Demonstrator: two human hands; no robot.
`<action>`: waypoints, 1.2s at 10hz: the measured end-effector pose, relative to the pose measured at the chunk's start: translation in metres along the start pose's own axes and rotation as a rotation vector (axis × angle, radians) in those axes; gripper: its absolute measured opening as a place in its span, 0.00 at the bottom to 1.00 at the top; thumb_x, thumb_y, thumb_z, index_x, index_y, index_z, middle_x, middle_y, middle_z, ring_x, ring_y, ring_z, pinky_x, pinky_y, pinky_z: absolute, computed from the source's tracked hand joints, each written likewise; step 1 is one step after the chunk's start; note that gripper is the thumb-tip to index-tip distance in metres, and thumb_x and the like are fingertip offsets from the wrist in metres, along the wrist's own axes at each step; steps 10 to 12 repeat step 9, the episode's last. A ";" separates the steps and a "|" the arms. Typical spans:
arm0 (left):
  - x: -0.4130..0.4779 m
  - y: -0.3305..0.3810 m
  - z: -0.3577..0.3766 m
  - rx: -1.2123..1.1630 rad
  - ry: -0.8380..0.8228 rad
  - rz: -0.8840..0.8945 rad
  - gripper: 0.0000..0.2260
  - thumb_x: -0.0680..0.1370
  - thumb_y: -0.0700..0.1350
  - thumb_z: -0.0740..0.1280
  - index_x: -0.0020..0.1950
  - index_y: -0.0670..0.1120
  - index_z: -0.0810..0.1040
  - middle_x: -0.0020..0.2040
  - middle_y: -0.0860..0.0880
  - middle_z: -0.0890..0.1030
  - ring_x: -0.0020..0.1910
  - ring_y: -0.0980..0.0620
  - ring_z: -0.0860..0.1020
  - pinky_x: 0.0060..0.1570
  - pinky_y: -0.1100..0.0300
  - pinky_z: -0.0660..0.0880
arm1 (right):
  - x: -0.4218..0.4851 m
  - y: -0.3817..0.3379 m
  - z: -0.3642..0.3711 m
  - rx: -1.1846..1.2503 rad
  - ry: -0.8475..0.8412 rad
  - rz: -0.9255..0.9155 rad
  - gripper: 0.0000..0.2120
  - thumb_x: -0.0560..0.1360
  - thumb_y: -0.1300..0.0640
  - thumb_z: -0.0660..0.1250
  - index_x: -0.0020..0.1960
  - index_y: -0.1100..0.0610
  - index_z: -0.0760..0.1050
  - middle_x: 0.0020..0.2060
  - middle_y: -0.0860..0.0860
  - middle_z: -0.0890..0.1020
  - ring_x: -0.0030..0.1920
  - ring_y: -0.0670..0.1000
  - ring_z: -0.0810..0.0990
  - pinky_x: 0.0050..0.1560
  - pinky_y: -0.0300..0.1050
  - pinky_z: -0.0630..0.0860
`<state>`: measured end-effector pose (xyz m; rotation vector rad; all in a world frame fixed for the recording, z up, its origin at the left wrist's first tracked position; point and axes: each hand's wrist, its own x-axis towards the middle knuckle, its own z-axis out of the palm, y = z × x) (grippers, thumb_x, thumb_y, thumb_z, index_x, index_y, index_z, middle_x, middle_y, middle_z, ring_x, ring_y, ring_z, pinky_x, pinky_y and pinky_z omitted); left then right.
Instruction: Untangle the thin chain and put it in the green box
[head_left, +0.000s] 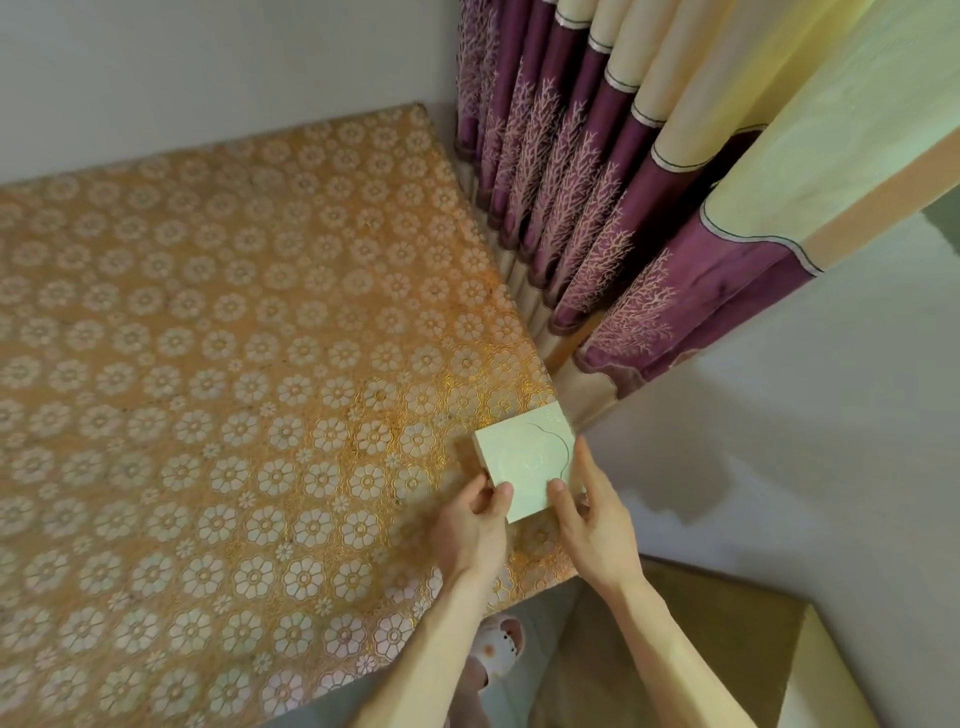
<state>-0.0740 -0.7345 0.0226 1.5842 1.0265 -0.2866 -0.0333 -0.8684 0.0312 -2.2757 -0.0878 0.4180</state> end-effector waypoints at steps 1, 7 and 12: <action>0.007 -0.001 0.002 0.034 -0.020 -0.010 0.22 0.79 0.55 0.70 0.71 0.51 0.76 0.59 0.54 0.84 0.53 0.52 0.84 0.57 0.50 0.80 | 0.002 0.014 0.000 -0.021 -0.009 0.067 0.27 0.84 0.51 0.59 0.80 0.41 0.54 0.72 0.38 0.69 0.63 0.45 0.75 0.58 0.40 0.70; 0.065 -0.044 -0.054 1.139 -0.009 0.402 0.34 0.76 0.70 0.32 0.77 0.58 0.26 0.75 0.49 0.22 0.77 0.45 0.27 0.75 0.39 0.32 | 0.005 0.015 -0.010 -0.057 -0.047 -0.063 0.27 0.85 0.50 0.56 0.77 0.38 0.46 0.66 0.32 0.62 0.68 0.45 0.68 0.58 0.37 0.65; 0.068 -0.040 -0.051 1.212 -0.068 0.344 0.32 0.76 0.68 0.32 0.73 0.57 0.21 0.71 0.50 0.16 0.73 0.45 0.22 0.73 0.38 0.29 | 0.011 0.016 -0.025 -0.130 -0.121 -0.016 0.31 0.83 0.45 0.59 0.80 0.40 0.48 0.74 0.39 0.66 0.67 0.48 0.74 0.61 0.44 0.71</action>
